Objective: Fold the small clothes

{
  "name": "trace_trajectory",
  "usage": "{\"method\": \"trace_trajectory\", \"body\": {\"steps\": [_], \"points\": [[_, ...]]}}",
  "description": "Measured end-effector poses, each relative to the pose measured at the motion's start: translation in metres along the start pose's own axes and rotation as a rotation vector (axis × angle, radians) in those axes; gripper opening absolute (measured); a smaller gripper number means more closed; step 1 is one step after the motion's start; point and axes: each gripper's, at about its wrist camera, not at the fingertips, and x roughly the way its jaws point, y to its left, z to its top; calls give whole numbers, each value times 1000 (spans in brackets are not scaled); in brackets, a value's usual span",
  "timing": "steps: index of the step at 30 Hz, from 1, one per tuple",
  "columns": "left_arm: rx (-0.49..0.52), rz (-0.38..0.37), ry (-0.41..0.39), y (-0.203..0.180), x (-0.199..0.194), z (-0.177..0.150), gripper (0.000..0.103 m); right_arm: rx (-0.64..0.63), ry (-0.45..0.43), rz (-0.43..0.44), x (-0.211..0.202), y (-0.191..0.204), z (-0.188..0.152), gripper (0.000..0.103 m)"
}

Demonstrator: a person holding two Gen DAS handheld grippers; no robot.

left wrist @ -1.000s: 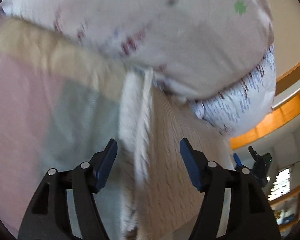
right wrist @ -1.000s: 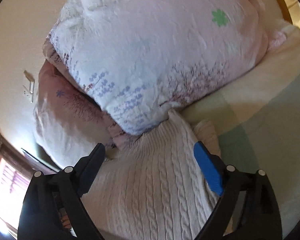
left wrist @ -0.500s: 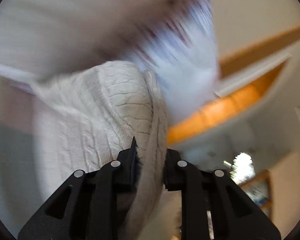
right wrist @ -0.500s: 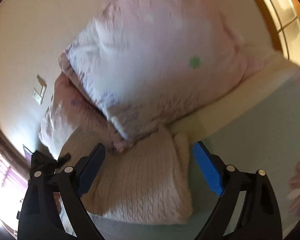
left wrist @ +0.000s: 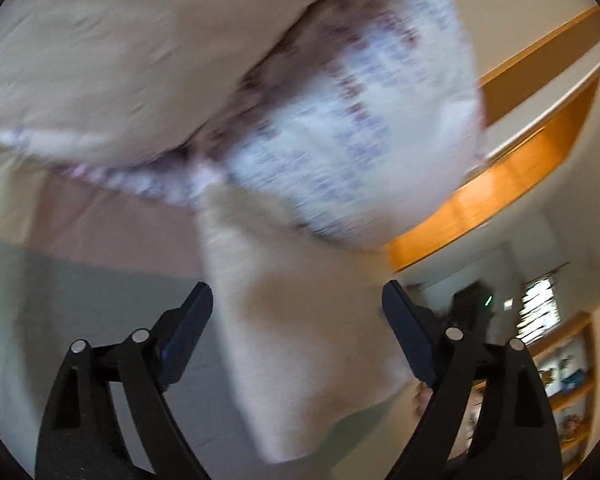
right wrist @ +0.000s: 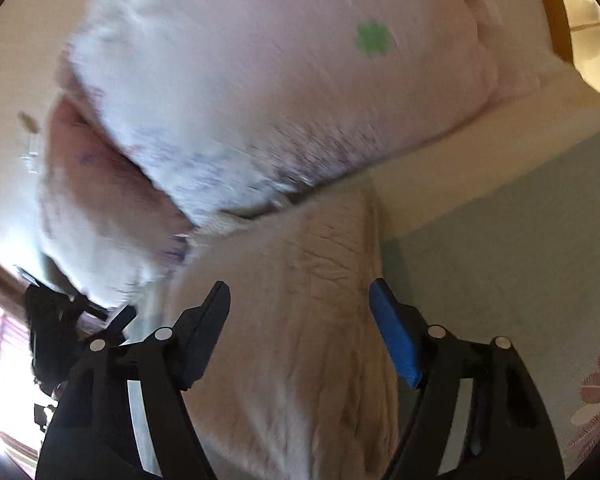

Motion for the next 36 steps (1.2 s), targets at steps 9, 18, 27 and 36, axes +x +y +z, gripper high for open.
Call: {"method": "trace_trajectory", "body": {"steps": [9, 18, 27, 36], "points": [[21, 56, 167, -8, 83, -29, 87, 6, 100, 22, 21, -17, -9, 92], [12, -67, 117, 11, 46, -25, 36, 38, 130, 324, 24, 6, -34, 35], [118, 277, -2, 61, -64, -30, 54, -210, 187, 148, 90, 113, -72, 70], [269, 414, -152, 45, -146, -87, 89, -308, 105, 366, 8, 142, -107, 92]]}}
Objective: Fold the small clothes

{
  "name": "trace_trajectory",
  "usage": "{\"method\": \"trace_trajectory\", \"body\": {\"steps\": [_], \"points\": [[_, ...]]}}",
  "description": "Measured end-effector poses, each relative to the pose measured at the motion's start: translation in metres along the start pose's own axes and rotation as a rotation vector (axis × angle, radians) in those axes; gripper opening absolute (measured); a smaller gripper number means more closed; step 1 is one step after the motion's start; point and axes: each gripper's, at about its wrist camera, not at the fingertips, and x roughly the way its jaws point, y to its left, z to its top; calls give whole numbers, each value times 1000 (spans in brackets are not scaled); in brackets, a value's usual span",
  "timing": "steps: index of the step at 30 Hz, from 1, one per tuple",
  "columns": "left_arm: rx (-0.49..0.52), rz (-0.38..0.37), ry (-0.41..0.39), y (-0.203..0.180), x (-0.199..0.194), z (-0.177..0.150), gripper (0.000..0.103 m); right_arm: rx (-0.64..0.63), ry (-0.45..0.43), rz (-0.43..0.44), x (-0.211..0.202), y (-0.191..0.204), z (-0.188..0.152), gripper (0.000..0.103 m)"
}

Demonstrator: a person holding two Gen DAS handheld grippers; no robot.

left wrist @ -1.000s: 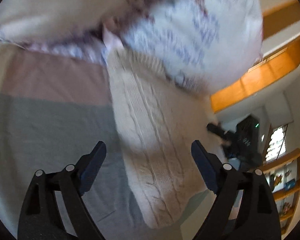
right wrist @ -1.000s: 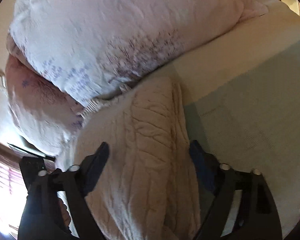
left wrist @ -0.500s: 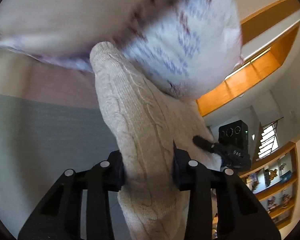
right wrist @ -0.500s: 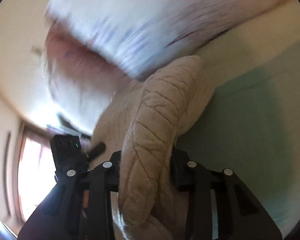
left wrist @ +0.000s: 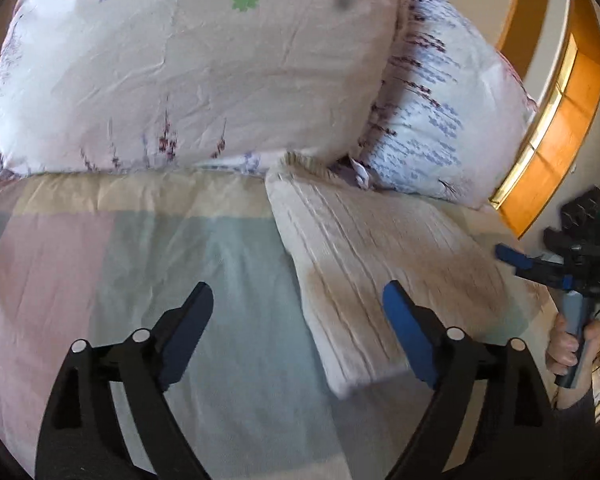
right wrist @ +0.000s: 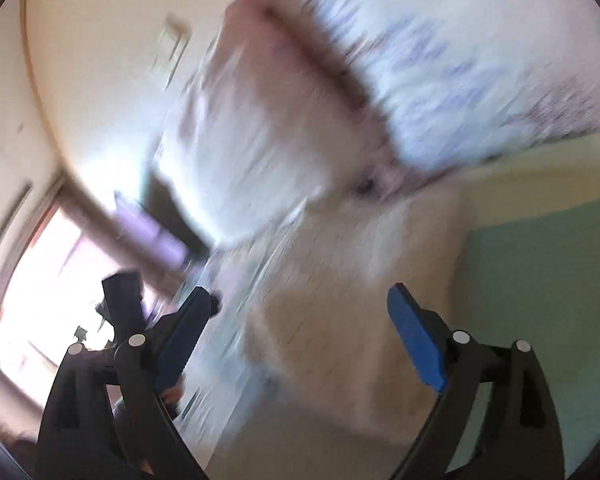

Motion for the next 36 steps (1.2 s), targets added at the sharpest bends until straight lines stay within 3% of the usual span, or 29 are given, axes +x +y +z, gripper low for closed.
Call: {"method": "trace_trajectory", "body": {"steps": [2, 5, 7, 11, 13, 15, 18, 23, 36], "points": [[-11, -16, 18, -7, -3, -8, 92, 35, 66, -131, 34, -18, 4, 92], [-2, 2, 62, -23, 1, -25, 95, 77, 21, -155, 36, -26, 5, 92], [17, 99, 84, -34, 2, -35, 101, 72, -18, -163, 12, -10, -6, 92], [74, 214, 93, -49, 2, -55, 101, -58, -88, -408, -18, 21, -41, 102], [96, 234, 107, -55, 7, -62, 101, -91, -60, -536, -15, 28, -71, 102], [111, 251, 130, -59, 12, -68, 101, -91, -31, -600, -6, 26, -85, 102], [128, 277, 167, -62, 23, -73, 101, -56, 21, -639, 5, 20, -103, 102], [139, 301, 183, -64, 31, -81, 101, -150, 66, -784, 26, 31, -112, 102], [137, 301, 188, -61, 31, -82, 101, -162, 76, -807, 34, 33, -113, 102]]}}
